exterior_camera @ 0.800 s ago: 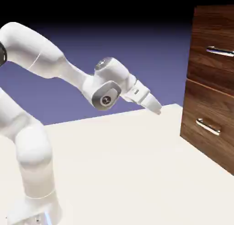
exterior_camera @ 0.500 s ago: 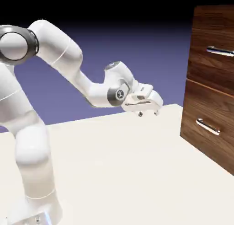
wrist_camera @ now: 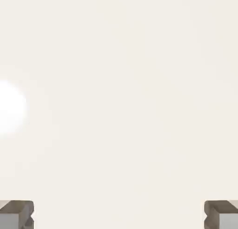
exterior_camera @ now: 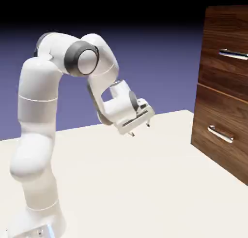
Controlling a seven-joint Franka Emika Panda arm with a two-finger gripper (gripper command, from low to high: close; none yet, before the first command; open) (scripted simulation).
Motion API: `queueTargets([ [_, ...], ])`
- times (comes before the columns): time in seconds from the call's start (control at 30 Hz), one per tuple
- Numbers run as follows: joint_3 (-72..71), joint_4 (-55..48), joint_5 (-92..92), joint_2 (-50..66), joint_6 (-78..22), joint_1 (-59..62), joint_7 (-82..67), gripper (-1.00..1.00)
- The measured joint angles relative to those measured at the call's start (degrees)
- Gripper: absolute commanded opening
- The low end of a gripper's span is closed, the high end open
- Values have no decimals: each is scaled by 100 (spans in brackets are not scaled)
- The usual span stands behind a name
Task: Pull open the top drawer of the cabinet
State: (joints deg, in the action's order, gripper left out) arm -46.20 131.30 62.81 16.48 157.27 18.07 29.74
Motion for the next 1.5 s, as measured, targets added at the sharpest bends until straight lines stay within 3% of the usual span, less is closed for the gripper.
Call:
queueTargets([
  [1.23,-6782,-4360,9219,7213,-2457,2753,-1867,100],
  [1.5,-6785,-5622,9218,7130,-1938,2070,-2173,100],
])
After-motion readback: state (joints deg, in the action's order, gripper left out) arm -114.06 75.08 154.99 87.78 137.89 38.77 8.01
